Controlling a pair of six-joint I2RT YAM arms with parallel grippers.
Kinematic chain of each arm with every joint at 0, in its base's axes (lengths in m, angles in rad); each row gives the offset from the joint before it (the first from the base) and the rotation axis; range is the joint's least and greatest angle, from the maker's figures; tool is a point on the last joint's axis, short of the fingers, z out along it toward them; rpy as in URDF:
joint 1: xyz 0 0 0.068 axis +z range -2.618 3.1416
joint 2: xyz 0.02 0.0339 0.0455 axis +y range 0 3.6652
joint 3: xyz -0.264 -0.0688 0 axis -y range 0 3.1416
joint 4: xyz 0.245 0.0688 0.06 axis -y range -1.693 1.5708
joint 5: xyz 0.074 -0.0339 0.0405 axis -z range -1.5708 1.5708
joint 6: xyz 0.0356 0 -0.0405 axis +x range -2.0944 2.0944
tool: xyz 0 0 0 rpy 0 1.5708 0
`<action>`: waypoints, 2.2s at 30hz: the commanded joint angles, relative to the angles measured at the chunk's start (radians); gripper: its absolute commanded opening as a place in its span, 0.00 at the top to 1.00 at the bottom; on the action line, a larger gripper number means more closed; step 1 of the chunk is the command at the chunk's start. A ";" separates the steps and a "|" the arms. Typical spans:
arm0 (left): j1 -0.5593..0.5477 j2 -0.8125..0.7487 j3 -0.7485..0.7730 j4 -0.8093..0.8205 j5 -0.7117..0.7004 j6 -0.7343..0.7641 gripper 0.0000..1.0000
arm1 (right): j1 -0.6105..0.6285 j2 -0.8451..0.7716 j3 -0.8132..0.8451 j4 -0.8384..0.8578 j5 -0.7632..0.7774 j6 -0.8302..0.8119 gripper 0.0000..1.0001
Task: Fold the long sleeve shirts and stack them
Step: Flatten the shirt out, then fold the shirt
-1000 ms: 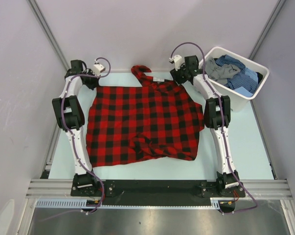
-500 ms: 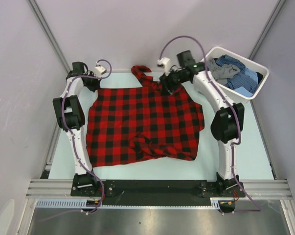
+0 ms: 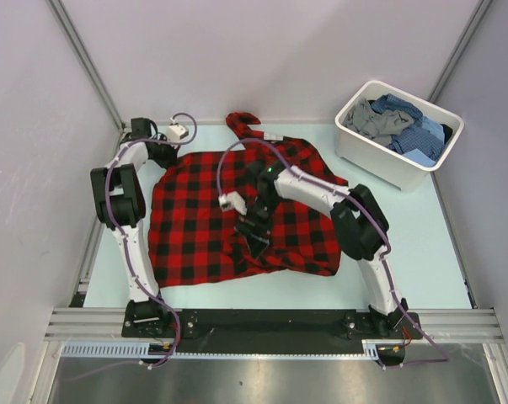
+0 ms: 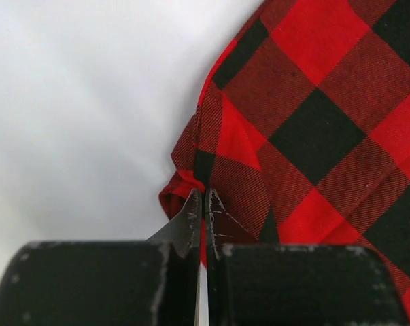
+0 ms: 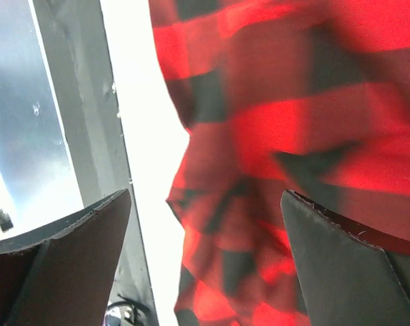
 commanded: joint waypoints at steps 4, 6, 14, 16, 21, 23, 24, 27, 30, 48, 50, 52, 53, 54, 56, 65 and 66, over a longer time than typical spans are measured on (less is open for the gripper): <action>-0.006 -0.068 -0.063 0.093 -0.006 -0.041 1.00 | 0.053 -0.125 -0.229 0.168 0.122 0.078 0.31; -0.006 -0.073 -0.074 0.105 -0.003 -0.043 1.00 | 0.047 -0.160 -0.274 0.134 0.083 0.032 0.69; -0.006 -0.071 -0.074 0.111 0.000 -0.035 1.00 | 0.117 -0.545 -0.553 -0.082 0.094 -0.298 1.00; -0.006 -0.071 -0.073 0.110 0.001 -0.032 1.00 | 0.154 -0.575 -0.620 -0.091 0.138 -0.370 0.89; -0.006 -0.071 -0.051 0.089 0.003 -0.003 1.00 | 0.118 -0.582 -0.575 -0.062 0.234 -0.406 0.10; -0.006 -0.071 -0.036 0.072 0.003 0.014 1.00 | -0.010 -0.552 -0.442 -0.041 0.214 -0.386 0.05; -0.006 -0.074 -0.030 0.066 0.006 0.020 1.00 | -0.066 -0.480 -0.382 -0.027 0.204 -0.372 0.05; -0.003 -0.080 -0.001 0.059 0.020 0.045 1.00 | -0.260 -0.257 -0.068 -0.012 0.139 -0.257 0.08; -0.003 -0.077 0.033 0.058 0.027 0.055 1.00 | -0.399 -0.013 0.299 0.052 0.092 -0.040 0.17; -0.008 -0.044 0.066 0.047 0.015 0.163 1.00 | -0.459 0.422 0.587 0.864 0.539 0.130 0.36; -0.009 -0.037 0.070 0.049 0.015 0.163 1.00 | -0.461 0.444 0.580 0.884 0.580 0.111 0.36; -0.008 -0.033 0.073 0.047 0.018 0.161 1.00 | -0.464 0.453 0.580 0.881 0.597 0.087 0.36; -0.008 -0.028 0.076 0.049 0.018 0.160 1.00 | -0.464 0.456 0.567 0.895 0.605 0.081 0.35; -0.009 -0.021 0.082 0.047 0.015 0.155 1.00 | -0.466 0.459 0.561 0.901 0.612 0.073 0.35; -0.008 -0.016 0.087 0.047 0.012 0.154 1.00 | -0.472 0.464 0.551 0.915 0.628 0.061 0.35; -0.009 0.001 0.104 0.047 -0.003 0.172 1.00 | -0.502 0.481 0.547 0.910 0.626 0.056 0.48; -0.008 0.004 0.107 0.047 -0.003 0.170 1.00 | -0.504 0.479 0.548 0.907 0.613 0.055 0.55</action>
